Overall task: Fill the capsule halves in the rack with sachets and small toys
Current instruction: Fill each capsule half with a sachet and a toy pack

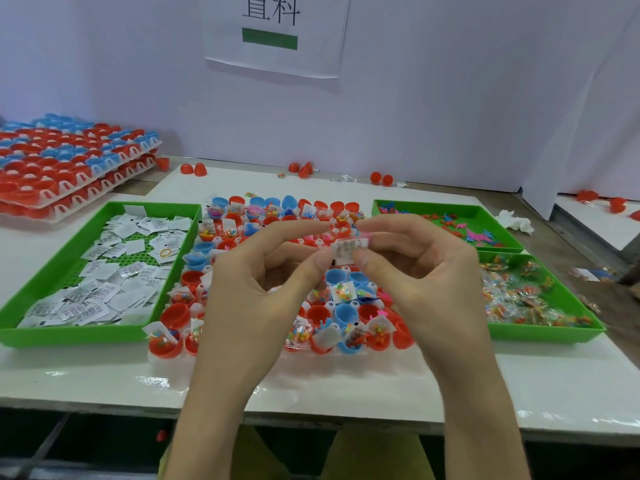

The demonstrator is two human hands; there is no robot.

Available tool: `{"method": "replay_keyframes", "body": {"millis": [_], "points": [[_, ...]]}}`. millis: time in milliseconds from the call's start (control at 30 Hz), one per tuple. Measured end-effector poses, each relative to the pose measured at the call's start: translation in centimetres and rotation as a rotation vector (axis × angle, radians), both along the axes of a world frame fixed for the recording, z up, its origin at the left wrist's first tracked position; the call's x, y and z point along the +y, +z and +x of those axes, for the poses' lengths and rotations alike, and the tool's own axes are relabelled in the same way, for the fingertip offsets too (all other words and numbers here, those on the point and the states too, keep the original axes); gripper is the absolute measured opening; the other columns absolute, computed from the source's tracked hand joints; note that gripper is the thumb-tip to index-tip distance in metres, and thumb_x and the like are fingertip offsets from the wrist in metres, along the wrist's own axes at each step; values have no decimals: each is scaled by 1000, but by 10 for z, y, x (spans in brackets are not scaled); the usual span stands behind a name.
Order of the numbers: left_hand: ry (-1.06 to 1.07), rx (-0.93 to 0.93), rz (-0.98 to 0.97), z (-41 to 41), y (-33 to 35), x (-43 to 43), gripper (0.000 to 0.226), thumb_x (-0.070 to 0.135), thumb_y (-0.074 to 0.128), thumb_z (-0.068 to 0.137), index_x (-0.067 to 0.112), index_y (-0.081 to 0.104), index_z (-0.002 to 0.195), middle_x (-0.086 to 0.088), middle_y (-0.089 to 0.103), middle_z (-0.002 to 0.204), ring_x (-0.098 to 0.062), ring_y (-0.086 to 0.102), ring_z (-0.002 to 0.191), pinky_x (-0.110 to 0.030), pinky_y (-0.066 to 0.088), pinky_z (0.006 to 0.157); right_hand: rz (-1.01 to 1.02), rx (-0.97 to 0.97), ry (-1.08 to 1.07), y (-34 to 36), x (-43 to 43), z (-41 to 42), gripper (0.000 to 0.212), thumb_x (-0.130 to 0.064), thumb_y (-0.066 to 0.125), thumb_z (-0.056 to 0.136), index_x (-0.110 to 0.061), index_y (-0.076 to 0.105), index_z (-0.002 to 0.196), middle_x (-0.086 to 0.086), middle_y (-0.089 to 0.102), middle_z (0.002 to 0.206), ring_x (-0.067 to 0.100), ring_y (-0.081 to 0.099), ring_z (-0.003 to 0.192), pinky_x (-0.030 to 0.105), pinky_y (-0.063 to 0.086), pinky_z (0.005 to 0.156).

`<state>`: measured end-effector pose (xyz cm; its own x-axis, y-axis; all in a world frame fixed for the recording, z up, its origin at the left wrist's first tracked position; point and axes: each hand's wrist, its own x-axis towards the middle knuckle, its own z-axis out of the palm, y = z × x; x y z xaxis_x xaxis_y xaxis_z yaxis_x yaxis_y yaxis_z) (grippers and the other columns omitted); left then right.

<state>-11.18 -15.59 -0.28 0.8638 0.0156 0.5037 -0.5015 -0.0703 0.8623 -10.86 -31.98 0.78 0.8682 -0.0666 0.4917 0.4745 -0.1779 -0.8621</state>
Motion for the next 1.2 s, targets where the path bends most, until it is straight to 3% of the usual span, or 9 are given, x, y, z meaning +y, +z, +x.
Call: {"method": "replay_keyframes", "body": {"millis": [133, 300, 533, 667, 767, 900, 1033, 1200], "points": [[2, 19, -38, 2, 0, 3, 17, 19, 64, 91, 25, 72, 105, 10, 76, 81, -9, 72, 70, -12, 54, 65, -175, 113, -137, -2, -40, 0, 30, -1, 81, 77, -26, 76, 92, -7, 77, 81, 7, 73, 76, 17, 57, 73], [19, 35, -41, 3, 0, 3, 20, 10, 62, 94, 26, 73, 99, 9, 76, 80, -9, 71, 71, -12, 53, 65, -481, 308, -91, -10, -68, -6, 28, 1, 81, 78, -26, 76, 84, -9, 76, 78, 5, 73, 74, 13, 54, 69], [-57, 65, 99, 1, 0, 3, 20, 10, 60, 95, 24, 74, 98, 8, 76, 81, -12, 71, 73, -15, 55, 67, -562, 359, -128, -14, -75, -4, 28, -1, 80, 78, -28, 76, 80, -10, 75, 76, 5, 71, 72, 21, 58, 72], [-195, 94, 329, -3, 1, 1, 18, 26, 60, 93, 32, 74, 103, 18, 74, 90, -3, 69, 87, -14, 54, 75, -596, 390, -109, -17, -71, -2, 28, -1, 79, 78, -29, 76, 78, -9, 75, 74, 7, 71, 70, 32, 60, 72], [-176, 92, 622, -8, -3, -11, 26, 49, 54, 87, 44, 70, 107, 34, 65, 106, 12, 53, 108, -7, 40, 91, -620, 396, -109, -19, -69, -1, 30, 0, 77, 77, -30, 76, 80, -8, 74, 73, 9, 71, 70, 36, 60, 73], [-129, 84, 921, -9, -11, -35, 26, 52, 50, 94, 47, 66, 114, 32, 51, 133, 4, 30, 129, -38, 11, 114, -616, 394, -100, -20, -69, 1, 33, 3, 75, 76, -30, 75, 79, -6, 74, 72, 10, 71, 70, 37, 60, 72], [-144, 79, 979, -5, -25, -54, 26, 48, 46, 99, 45, 66, 116, 27, 43, 147, -5, 21, 140, -43, -17, 112, -627, 386, -96, -22, -71, 1, 34, 4, 75, 76, -30, 75, 79, -5, 74, 72, 10, 71, 69, 36, 60, 71], [-108, 15, 971, 0, -35, -60, 27, 47, 46, 100, 44, 69, 113, 28, 54, 135, -6, 31, 133, -46, -23, 109, -629, 390, -100, -25, -71, 3, 32, 2, 77, 75, -30, 75, 79, -6, 75, 72, 9, 71, 69, 36, 60, 71]]}}
